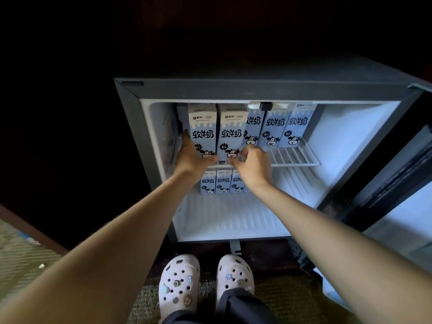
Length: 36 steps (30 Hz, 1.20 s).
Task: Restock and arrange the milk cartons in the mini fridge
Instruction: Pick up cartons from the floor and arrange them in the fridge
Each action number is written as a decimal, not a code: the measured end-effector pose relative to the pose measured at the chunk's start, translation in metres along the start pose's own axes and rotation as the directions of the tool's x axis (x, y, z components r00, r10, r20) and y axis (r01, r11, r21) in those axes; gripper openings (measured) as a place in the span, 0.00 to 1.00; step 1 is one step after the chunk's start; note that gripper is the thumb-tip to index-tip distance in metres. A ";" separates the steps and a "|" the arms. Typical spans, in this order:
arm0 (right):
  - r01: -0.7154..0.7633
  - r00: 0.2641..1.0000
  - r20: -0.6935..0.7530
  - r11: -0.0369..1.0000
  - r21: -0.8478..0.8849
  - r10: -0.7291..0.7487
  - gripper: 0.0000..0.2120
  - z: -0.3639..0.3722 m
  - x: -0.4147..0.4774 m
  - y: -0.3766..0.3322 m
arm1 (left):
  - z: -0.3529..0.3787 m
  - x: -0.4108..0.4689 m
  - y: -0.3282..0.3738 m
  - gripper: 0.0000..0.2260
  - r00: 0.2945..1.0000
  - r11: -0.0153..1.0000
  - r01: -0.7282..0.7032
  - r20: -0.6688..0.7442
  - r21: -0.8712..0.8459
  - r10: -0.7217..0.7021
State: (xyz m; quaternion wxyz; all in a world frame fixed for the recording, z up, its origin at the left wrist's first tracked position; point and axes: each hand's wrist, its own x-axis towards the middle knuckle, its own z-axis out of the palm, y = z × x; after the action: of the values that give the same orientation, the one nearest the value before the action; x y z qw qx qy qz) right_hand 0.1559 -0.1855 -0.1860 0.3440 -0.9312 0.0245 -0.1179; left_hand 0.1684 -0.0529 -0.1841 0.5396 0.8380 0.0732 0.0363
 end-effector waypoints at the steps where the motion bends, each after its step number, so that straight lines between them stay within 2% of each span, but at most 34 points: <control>1: -0.018 1.000 -0.007 1.000 0.011 0.018 0.06 -0.003 -0.003 -0.001 | 0.000 -0.005 0.002 0.42 1.000 1.000 0.005 -0.015 -0.004 -0.005; 3: -0.042 0.999 -0.026 0.999 0.000 0.042 0.08 -0.010 -0.010 -0.003 | -0.002 -0.020 0.008 0.41 0.999 1.000 0.019 -0.039 0.011 -0.019; 6: -0.005 1.000 -0.020 1.000 -0.020 0.005 0.09 -0.027 -0.028 -0.007 | -0.006 -0.051 0.024 0.38 0.997 0.999 0.006 -0.078 0.047 -0.002; 9: 0.019 0.999 -0.034 1.000 0.023 -0.019 0.08 -0.060 -0.059 -0.018 | -0.011 -0.091 0.051 0.28 0.996 0.993 -0.003 -0.085 0.120 0.013; 13: -0.014 0.990 -0.140 0.994 0.111 0.030 0.09 -0.115 -0.119 -0.021 | -0.007 -0.152 0.086 0.15 0.996 0.967 -0.094 0.030 0.238 0.090; 16: -0.016 0.978 -0.203 0.986 0.167 0.050 0.08 -0.159 -0.171 -0.008 | 0.001 -0.205 0.108 0.12 0.976 0.952 -0.196 0.138 0.234 0.167; 19: -0.087 0.962 -0.245 0.986 0.144 0.121 0.07 -0.200 -0.227 0.014 | 0.018 -0.265 0.124 0.12 0.946 0.924 -0.288 0.225 0.250 0.234; 23: -0.225 0.924 -0.296 0.970 0.097 0.244 0.07 -0.245 -0.300 0.053 | 0.059 -0.346 0.141 0.12 0.874 0.872 -0.424 0.362 0.245 0.323; 28: -0.398 0.848 -0.352 0.915 0.068 0.396 0.08 -0.288 -0.393 0.103 | 0.119 -0.440 0.147 0.12 0.752 0.820 -0.531 0.564 0.213 0.341; 31: -0.527 0.785 -0.348 0.848 0.059 0.512 0.08 -0.297 -0.450 0.139 | 0.150 -0.490 0.136 0.11 0.682 0.815 -0.543 0.673 0.203 0.287; 36: -0.712 0.663 -0.258 0.698 0.074 0.703 0.09 -0.276 -0.543 0.209 | 0.188 -0.553 0.102 0.09 0.554 0.789 -0.559 0.823 0.256 0.125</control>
State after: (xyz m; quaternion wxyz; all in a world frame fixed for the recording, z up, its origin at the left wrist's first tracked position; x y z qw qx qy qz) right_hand -0.4291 -0.4513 -0.2280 0.3407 -0.8292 0.4319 -0.0987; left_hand -0.3421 -0.3523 -0.1594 0.2665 0.8748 -0.3288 -0.2359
